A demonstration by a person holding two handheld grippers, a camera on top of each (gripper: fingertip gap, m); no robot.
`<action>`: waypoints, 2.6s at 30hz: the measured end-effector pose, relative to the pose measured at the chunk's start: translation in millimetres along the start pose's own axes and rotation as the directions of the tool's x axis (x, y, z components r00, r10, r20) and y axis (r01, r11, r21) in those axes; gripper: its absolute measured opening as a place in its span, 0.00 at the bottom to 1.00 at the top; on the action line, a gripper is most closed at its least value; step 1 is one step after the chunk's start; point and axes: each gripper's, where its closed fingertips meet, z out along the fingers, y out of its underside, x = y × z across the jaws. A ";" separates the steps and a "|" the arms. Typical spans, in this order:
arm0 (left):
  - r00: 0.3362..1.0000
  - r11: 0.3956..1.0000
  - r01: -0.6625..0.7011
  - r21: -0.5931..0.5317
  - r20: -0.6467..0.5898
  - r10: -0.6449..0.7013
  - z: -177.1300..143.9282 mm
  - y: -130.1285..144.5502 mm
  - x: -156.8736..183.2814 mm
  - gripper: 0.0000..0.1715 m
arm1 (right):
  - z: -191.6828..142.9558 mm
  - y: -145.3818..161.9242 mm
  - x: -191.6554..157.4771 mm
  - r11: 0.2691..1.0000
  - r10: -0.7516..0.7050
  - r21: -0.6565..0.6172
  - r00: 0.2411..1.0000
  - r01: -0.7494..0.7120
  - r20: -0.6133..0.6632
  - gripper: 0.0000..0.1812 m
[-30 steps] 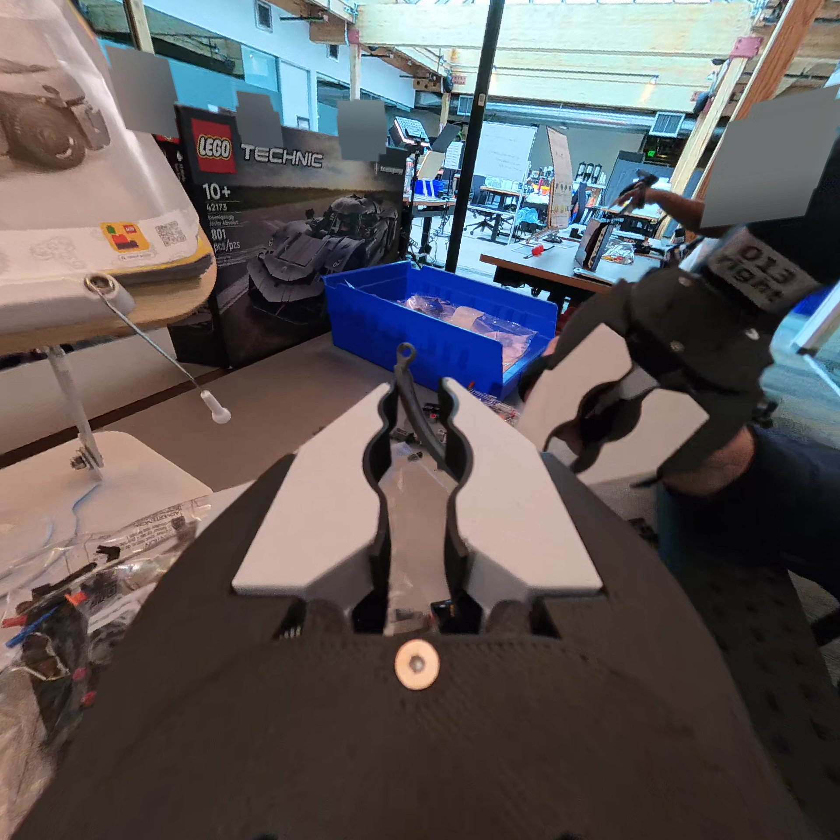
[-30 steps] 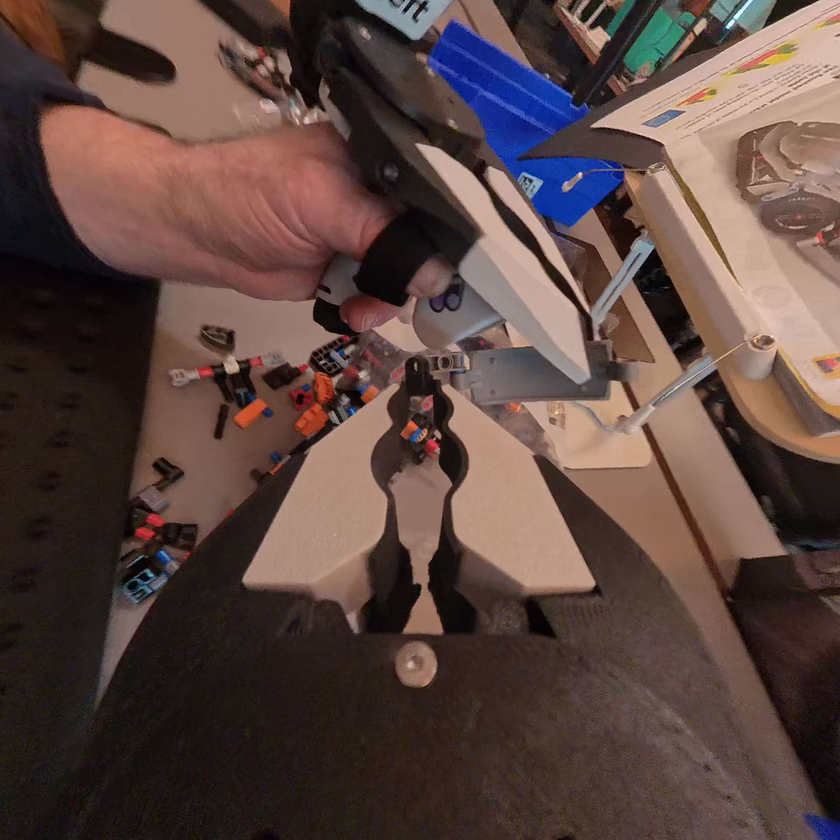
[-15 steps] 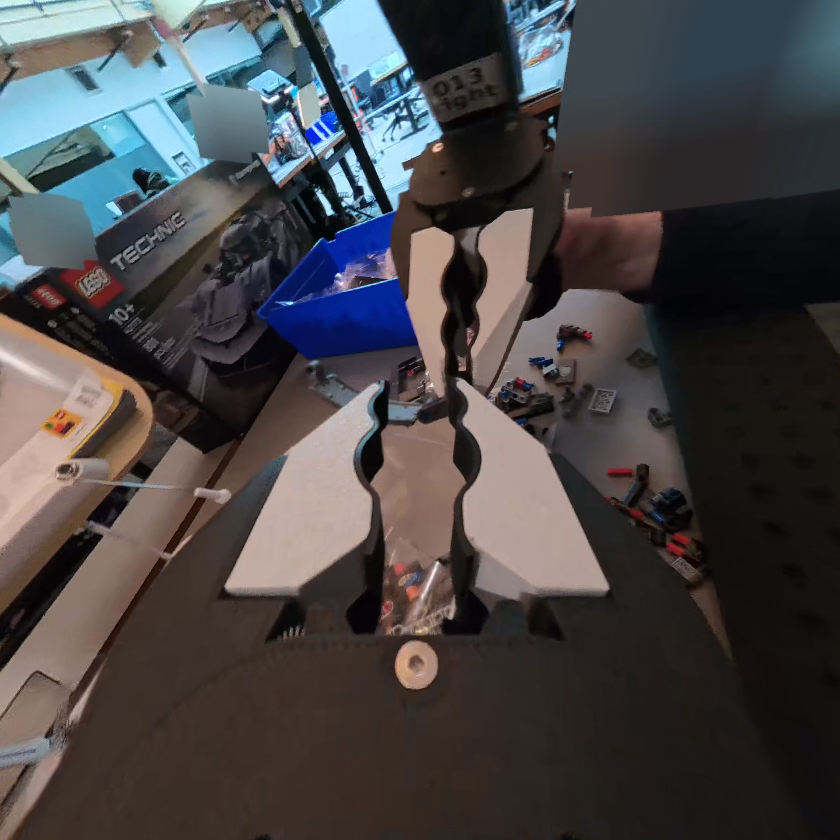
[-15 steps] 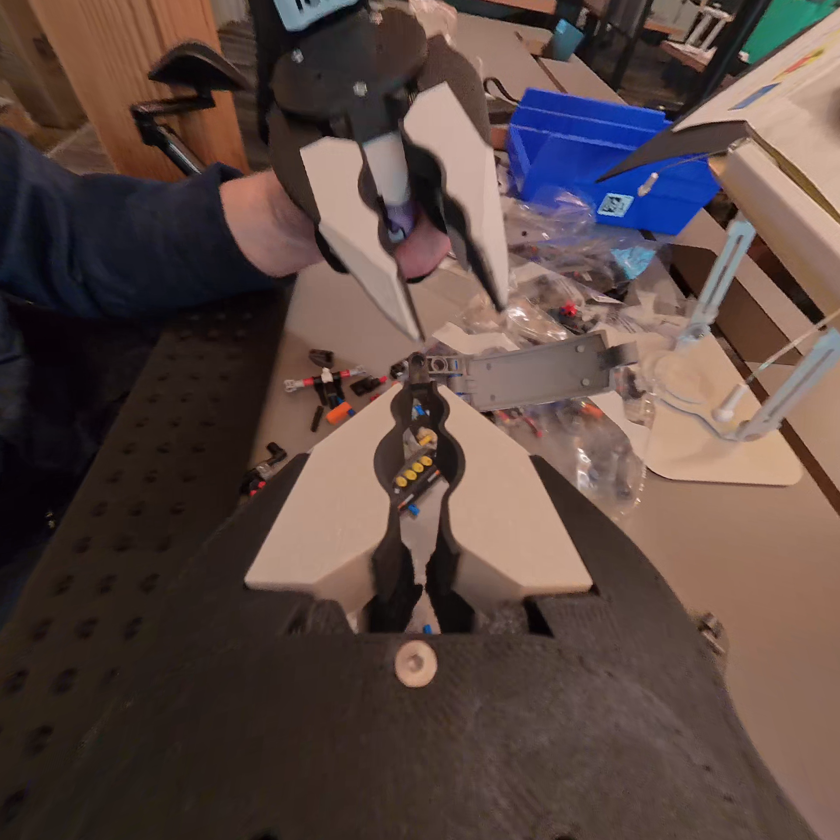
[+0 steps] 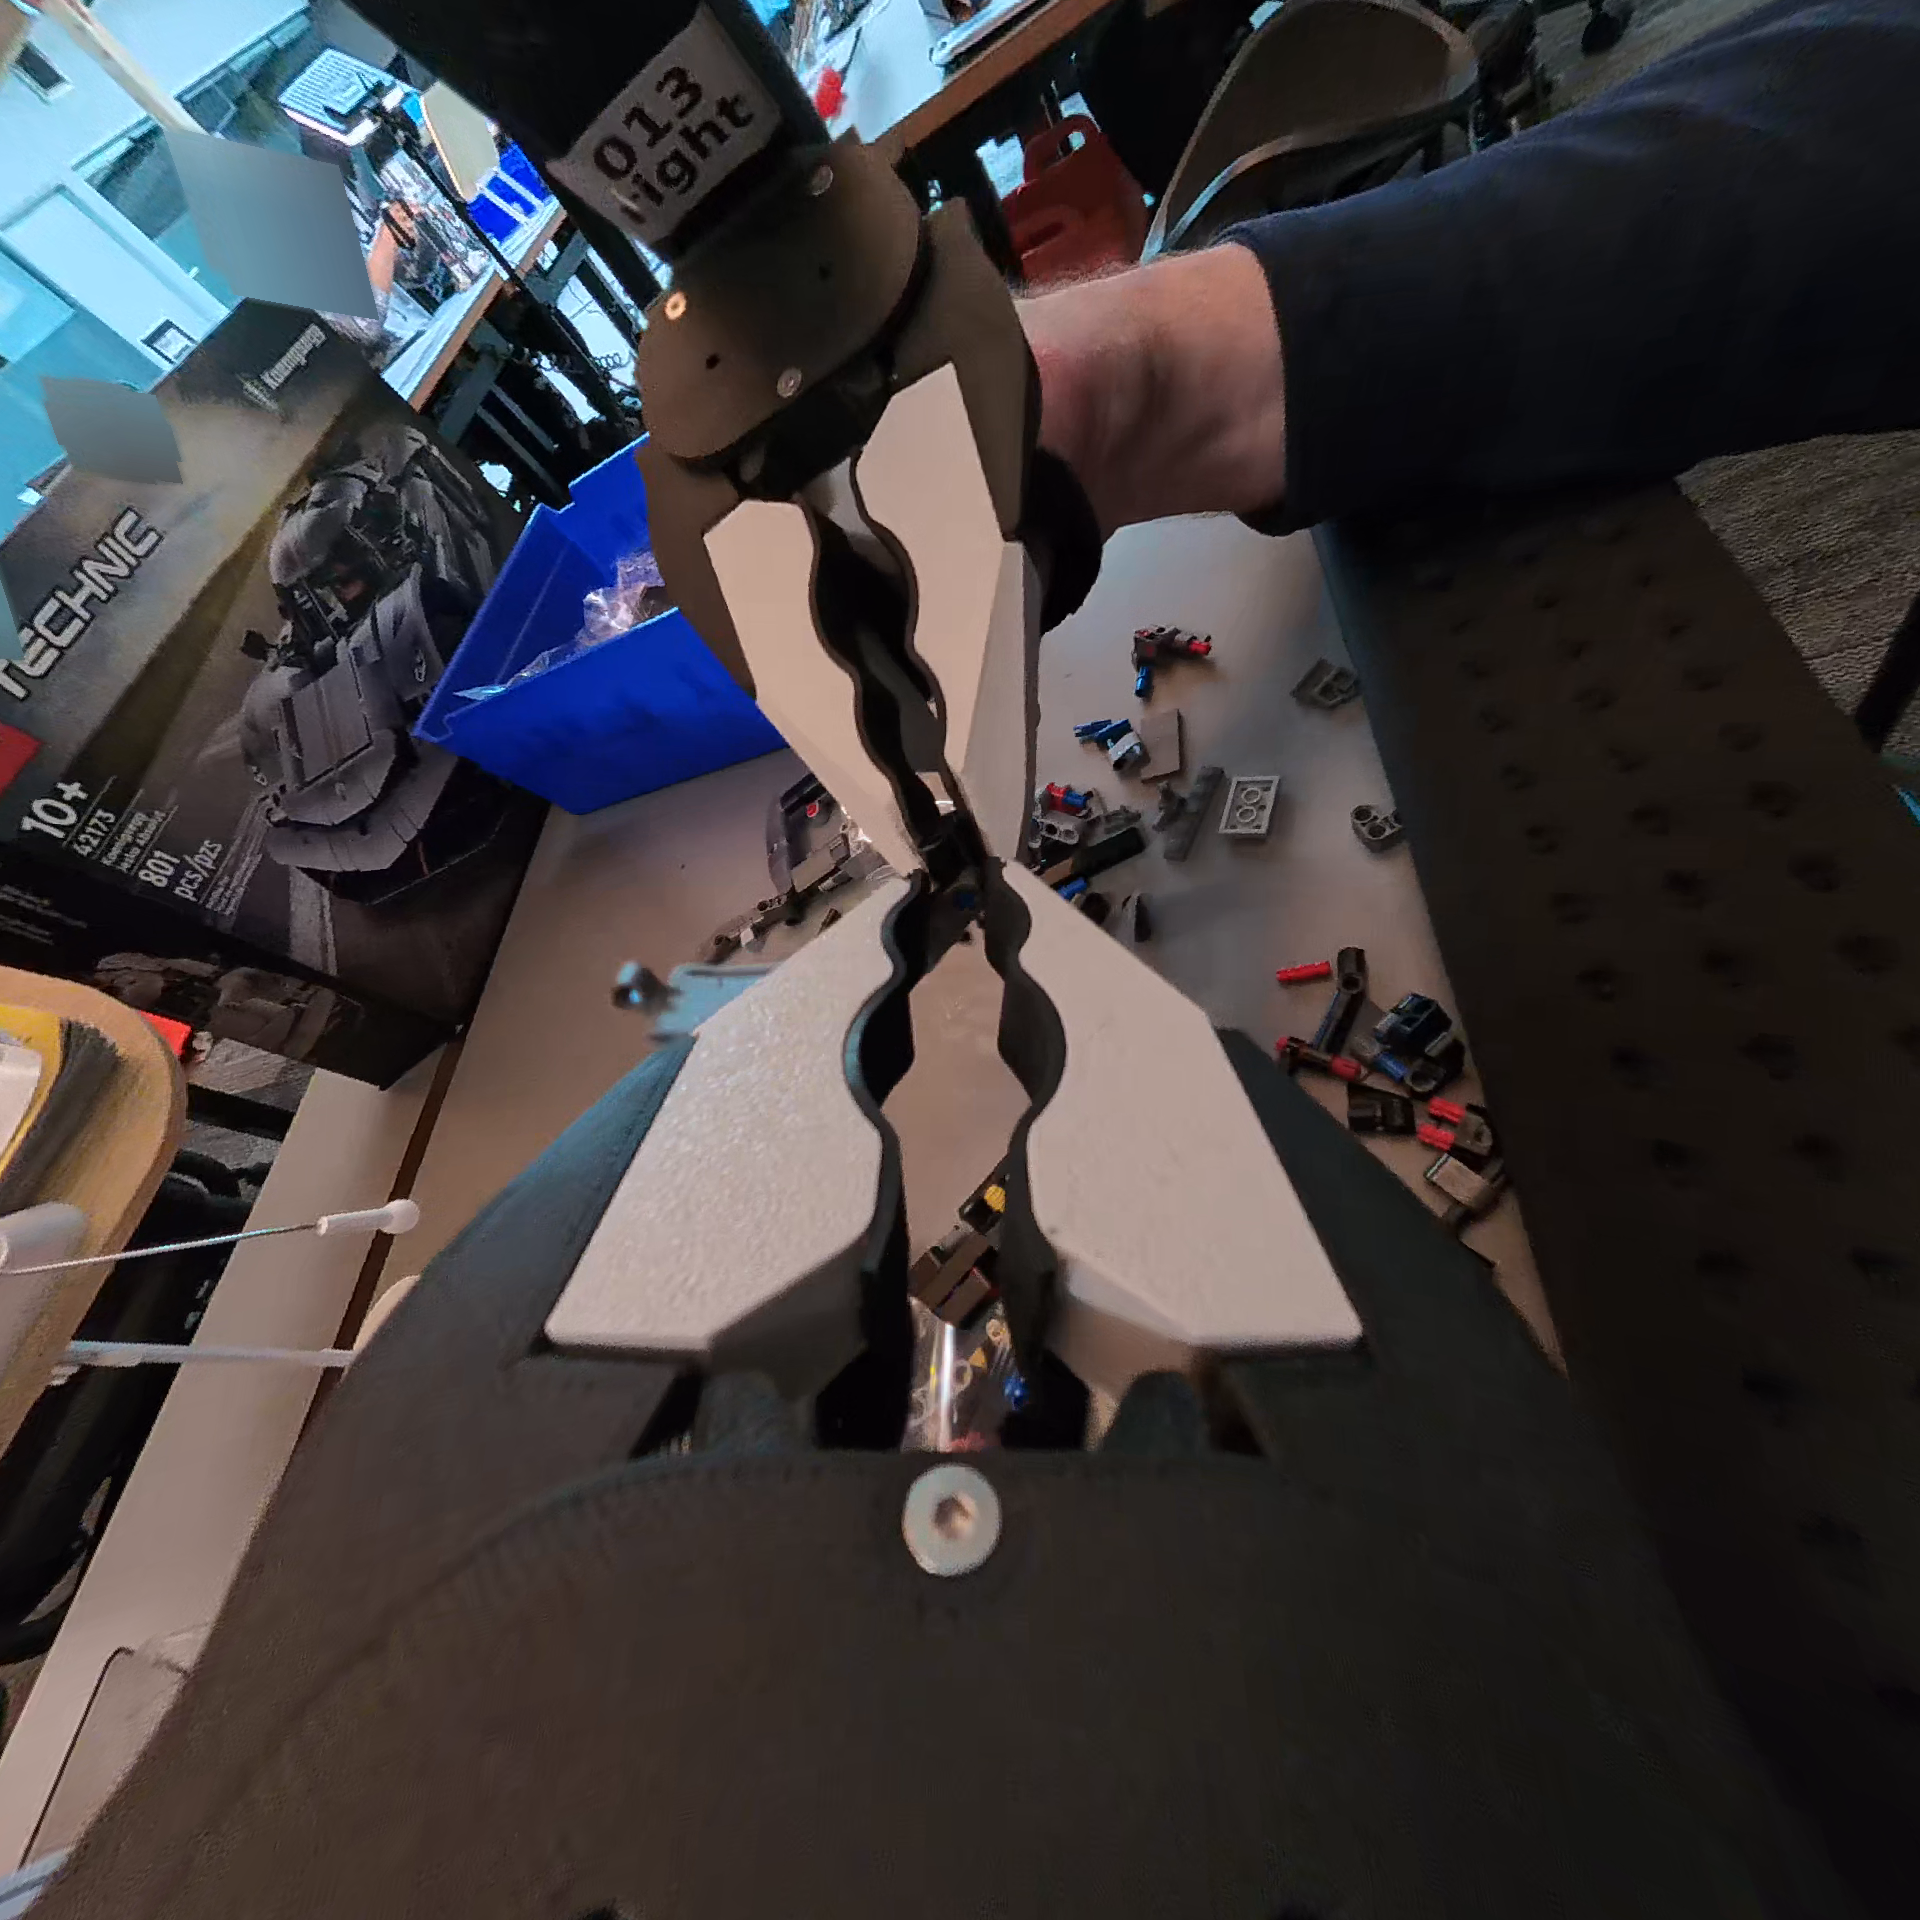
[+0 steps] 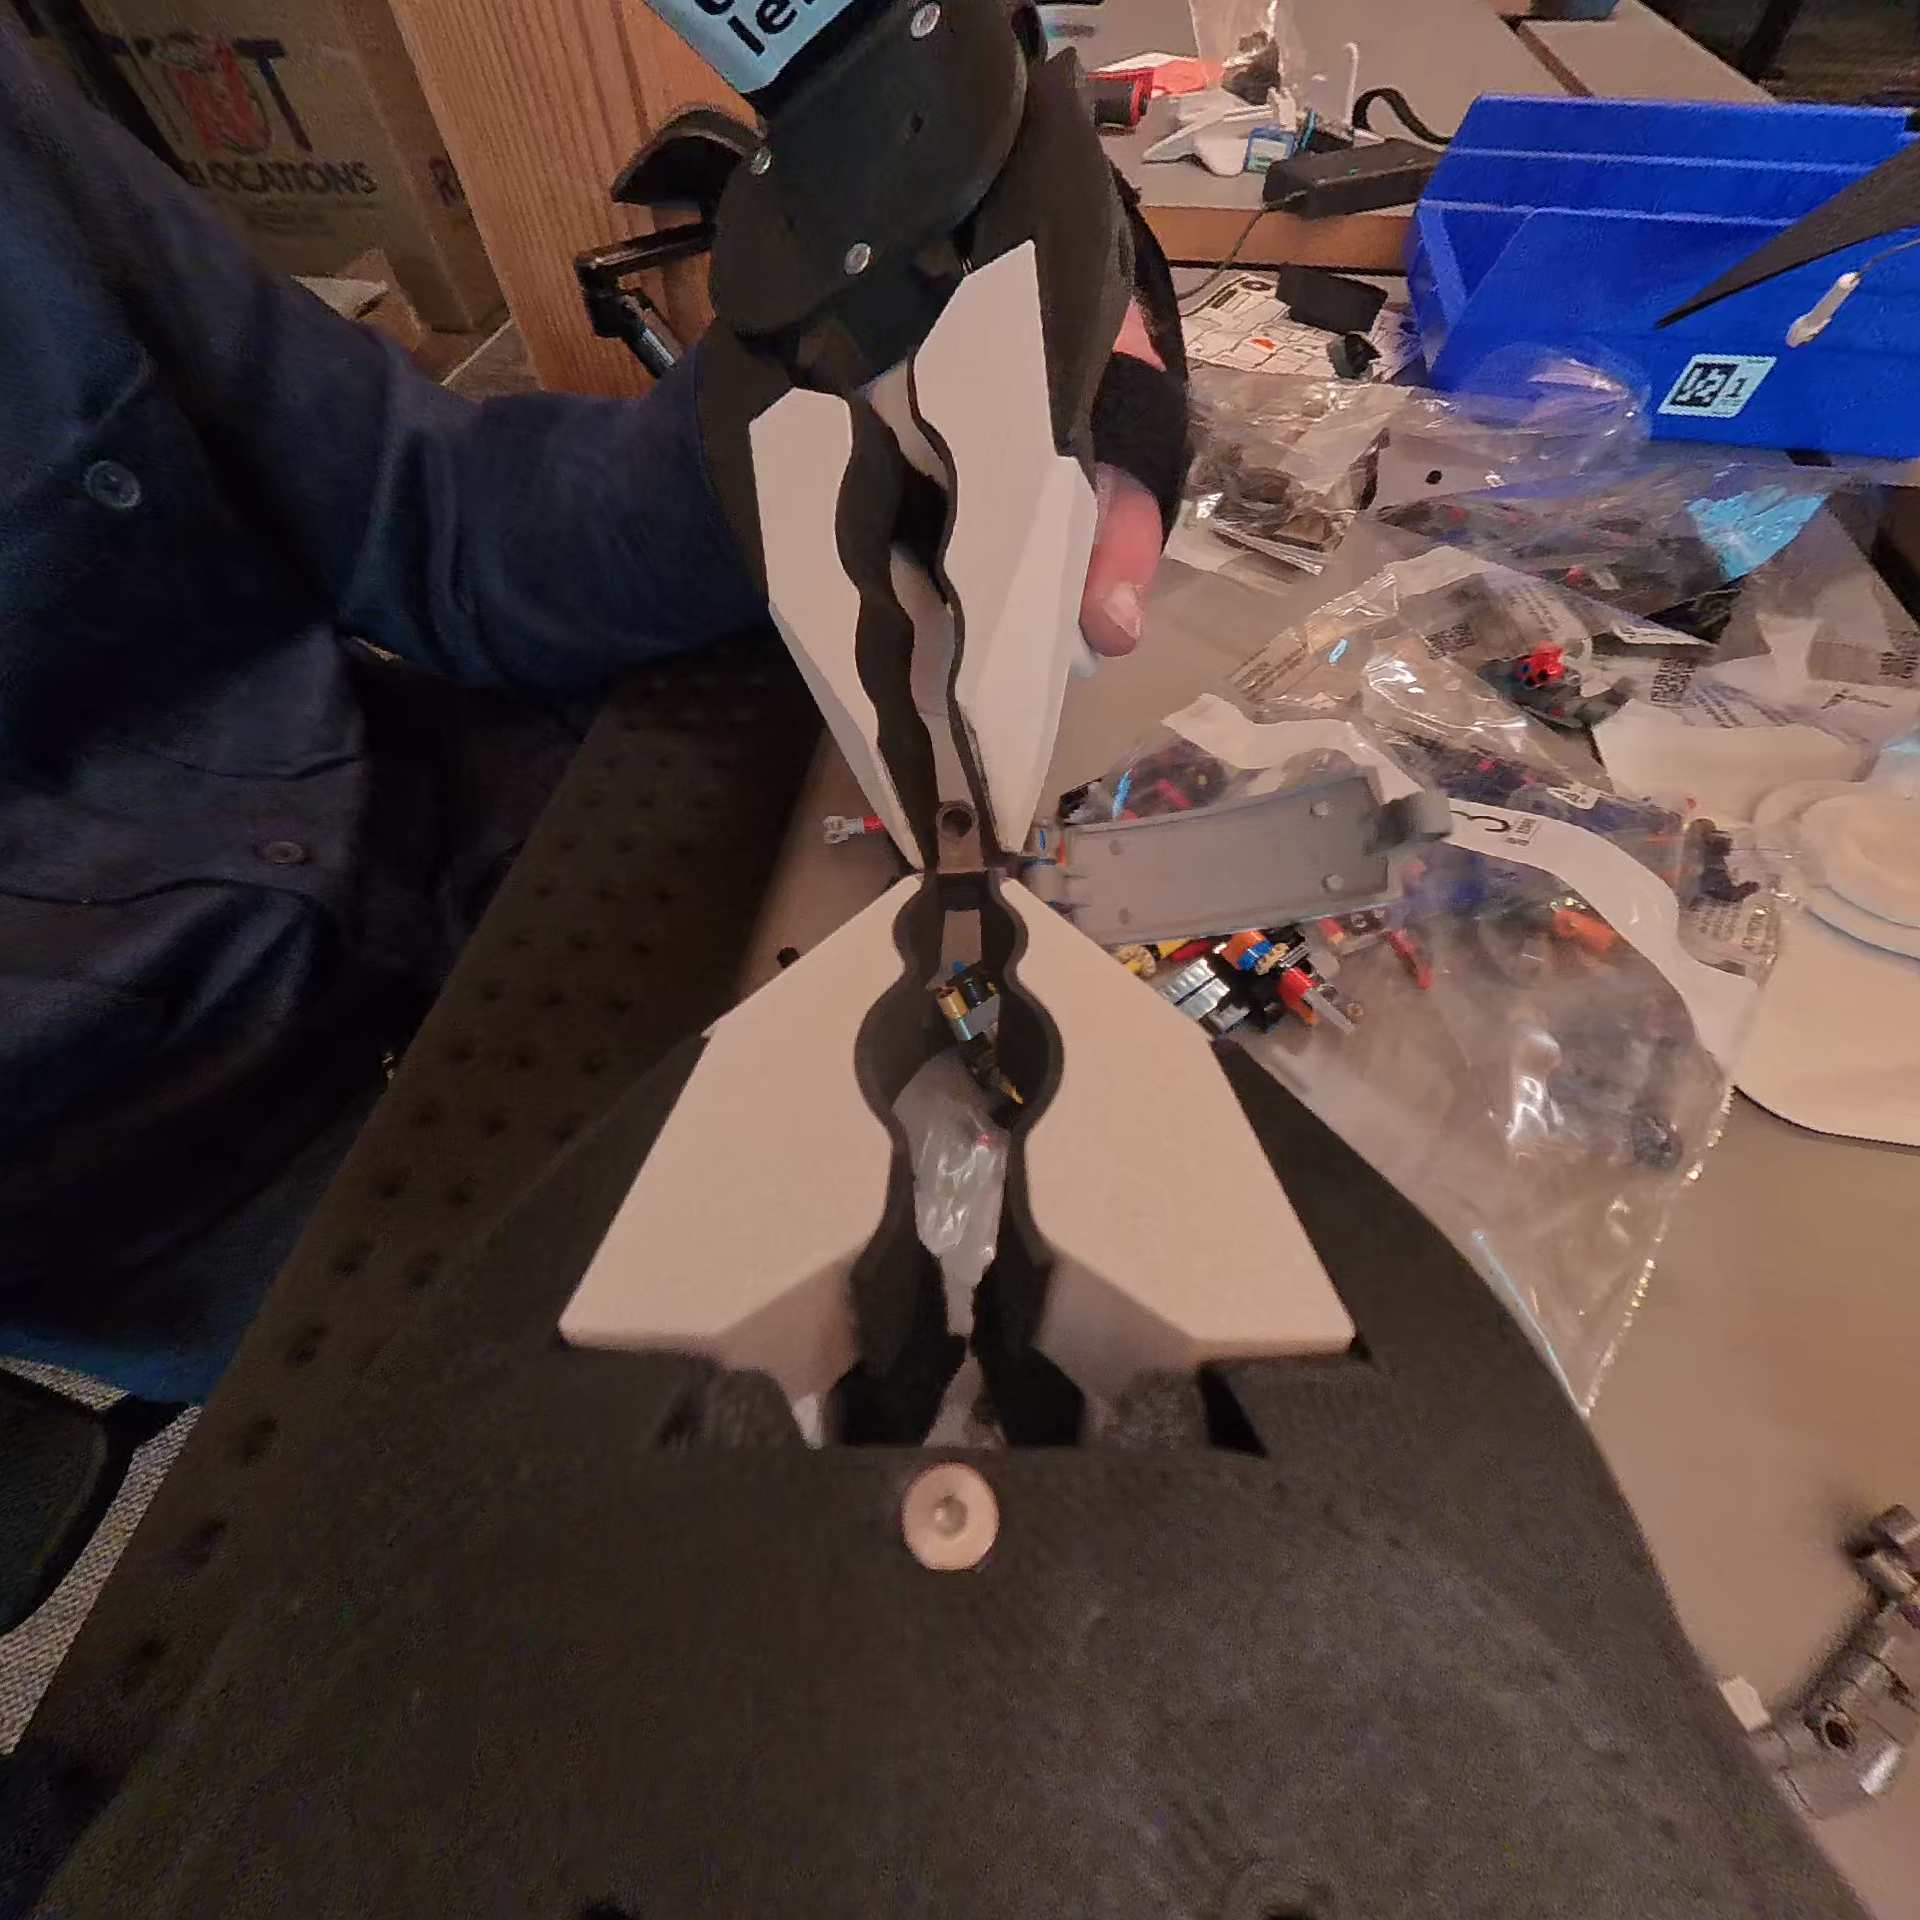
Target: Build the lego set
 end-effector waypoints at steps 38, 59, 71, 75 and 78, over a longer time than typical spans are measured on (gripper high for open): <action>0.956 0.949 0.294 0.116 -0.038 -0.292 -3.2 -1.4 -20.8 0.02 | -23.4 30.7 22.3 0.992 -0.006 -0.128 0.983 -0.018 -0.186 0.09; 0.980 0.980 0.201 0.001 -0.006 -0.201 10.5 8.4 -11.3 0.02 | -6.8 10.0 21.3 0.967 -0.219 -0.193 0.927 0.165 -0.304 0.00; 0.943 0.932 0.325 0.159 0.024 -0.332 -34.3 -1.7 -37.3 0.00 | -38.9 23.4 28.0 0.983 -0.122 -0.168 0.935 0.068 -0.334 0.00; 0.961 0.959 0.278 0.053 -0.017 -0.277 -5.0 7.2 -19.2 0.00 | -32.7 27.5 23.1 0.986 -0.106 -0.156 0.952 0.062 -0.289 0.00; 0.969 0.969 0.247 -0.014 0.003 -0.247 9.6 16.7 -15.9 0.03 | -27.2 15.9 15.6 0.988 -0.127 -0.121 0.956 0.098 -0.265 0.00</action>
